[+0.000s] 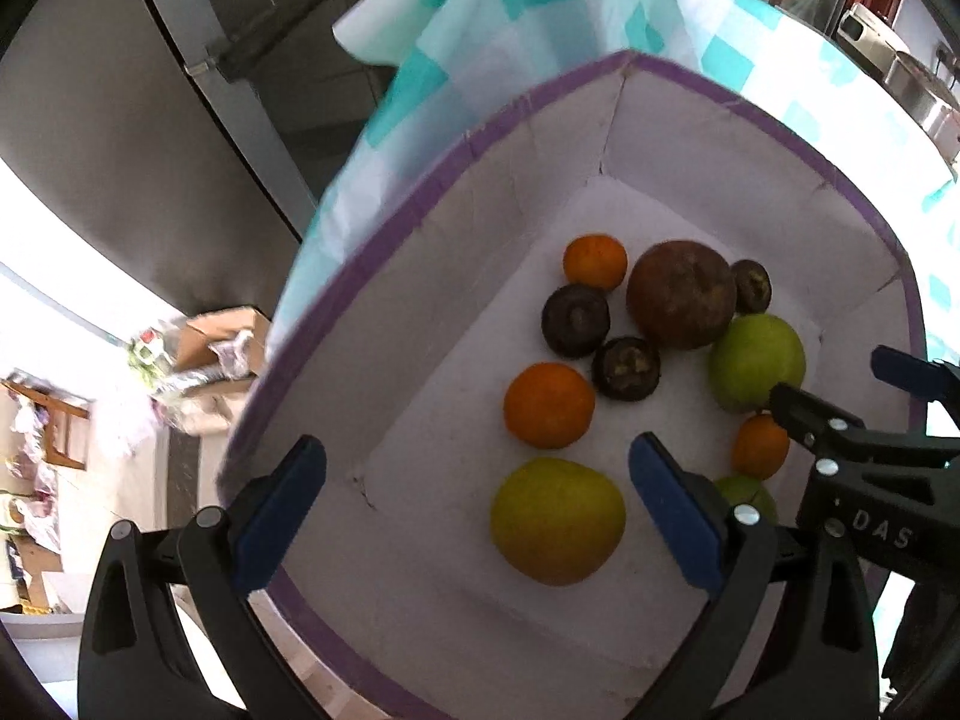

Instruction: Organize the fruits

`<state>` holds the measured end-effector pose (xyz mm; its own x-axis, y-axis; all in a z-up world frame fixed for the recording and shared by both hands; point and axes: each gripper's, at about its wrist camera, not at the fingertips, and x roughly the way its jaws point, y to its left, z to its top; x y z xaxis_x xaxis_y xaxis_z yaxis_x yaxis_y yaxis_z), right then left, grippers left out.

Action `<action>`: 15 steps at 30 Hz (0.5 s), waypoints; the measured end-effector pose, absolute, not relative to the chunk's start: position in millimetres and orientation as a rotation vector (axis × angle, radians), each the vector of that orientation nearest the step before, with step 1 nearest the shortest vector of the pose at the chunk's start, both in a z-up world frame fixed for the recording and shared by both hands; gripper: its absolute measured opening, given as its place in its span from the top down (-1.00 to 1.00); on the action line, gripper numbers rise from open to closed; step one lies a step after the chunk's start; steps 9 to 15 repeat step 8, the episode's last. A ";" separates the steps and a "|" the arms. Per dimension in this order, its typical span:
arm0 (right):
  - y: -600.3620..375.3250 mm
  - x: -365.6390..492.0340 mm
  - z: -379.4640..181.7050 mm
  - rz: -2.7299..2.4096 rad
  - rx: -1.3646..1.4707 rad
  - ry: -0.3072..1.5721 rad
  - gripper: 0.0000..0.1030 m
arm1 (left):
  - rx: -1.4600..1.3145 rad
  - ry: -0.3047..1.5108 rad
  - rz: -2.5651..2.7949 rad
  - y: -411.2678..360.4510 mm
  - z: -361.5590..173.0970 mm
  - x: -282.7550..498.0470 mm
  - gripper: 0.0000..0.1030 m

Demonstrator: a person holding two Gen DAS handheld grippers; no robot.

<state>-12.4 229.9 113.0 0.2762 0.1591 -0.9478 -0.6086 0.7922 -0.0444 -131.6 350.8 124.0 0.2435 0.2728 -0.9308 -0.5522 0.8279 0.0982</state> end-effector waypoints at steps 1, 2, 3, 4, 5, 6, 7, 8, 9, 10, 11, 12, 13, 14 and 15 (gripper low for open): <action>226.6 -12.9 114.9 0.542 -0.438 1.180 -0.68 | -0.272 1.198 0.576 349.2 125.8 -130.6 -0.97; 222.7 -13.1 115.1 0.549 -0.429 1.173 -0.68 | -0.277 1.198 0.581 348.3 127.2 -129.5 -0.97; 216.7 -14.5 119.7 0.563 -0.414 1.152 -0.67 | -0.288 1.195 0.591 347.0 130.3 -129.7 -0.97; 210.6 -16.6 125.8 0.576 -0.400 1.121 -0.69 | -0.293 1.185 0.604 345.2 134.7 -130.5 -0.97; 205.1 -18.2 131.6 0.586 -0.380 1.097 -0.69 | -0.277 1.175 0.628 341.4 140.2 -131.1 -0.97; 193.0 -21.0 142.5 0.614 -0.331 1.063 -0.69 | -0.233 1.144 0.671 331.3 152.1 -132.1 -0.97; 178.6 -23.6 154.0 0.638 -0.271 1.019 -0.69 | -0.212 1.111 0.686 323.7 160.8 -133.7 -0.97; 165.7 -25.4 163.2 0.653 -0.223 0.977 -0.69 | -0.191 1.066 0.699 313.3 172.1 -135.6 -0.97; 165.7 -25.4 163.2 0.653 -0.223 0.977 -0.69 | -0.191 1.066 0.699 313.3 172.1 -135.6 -0.97; 165.7 -25.4 163.2 0.653 -0.223 0.977 -0.69 | -0.191 1.066 0.699 313.3 172.1 -135.6 -0.97; 165.7 -25.4 163.2 0.653 -0.223 0.977 -0.69 | -0.191 1.066 0.699 313.3 172.1 -135.6 -0.97; 165.7 -25.4 163.2 0.653 -0.223 0.977 -0.69 | -0.191 1.066 0.699 313.3 172.1 -135.6 -0.97; 165.7 -25.4 163.2 0.653 -0.223 0.977 -0.69 | -0.191 1.066 0.699 313.3 172.1 -135.6 -0.97; 165.7 -25.4 163.2 0.653 -0.223 0.977 -0.69 | -0.191 1.066 0.699 313.3 172.1 -135.6 -0.97; 165.7 -25.4 163.2 0.653 -0.223 0.977 -0.69 | -0.191 1.066 0.699 313.3 172.1 -135.6 -0.97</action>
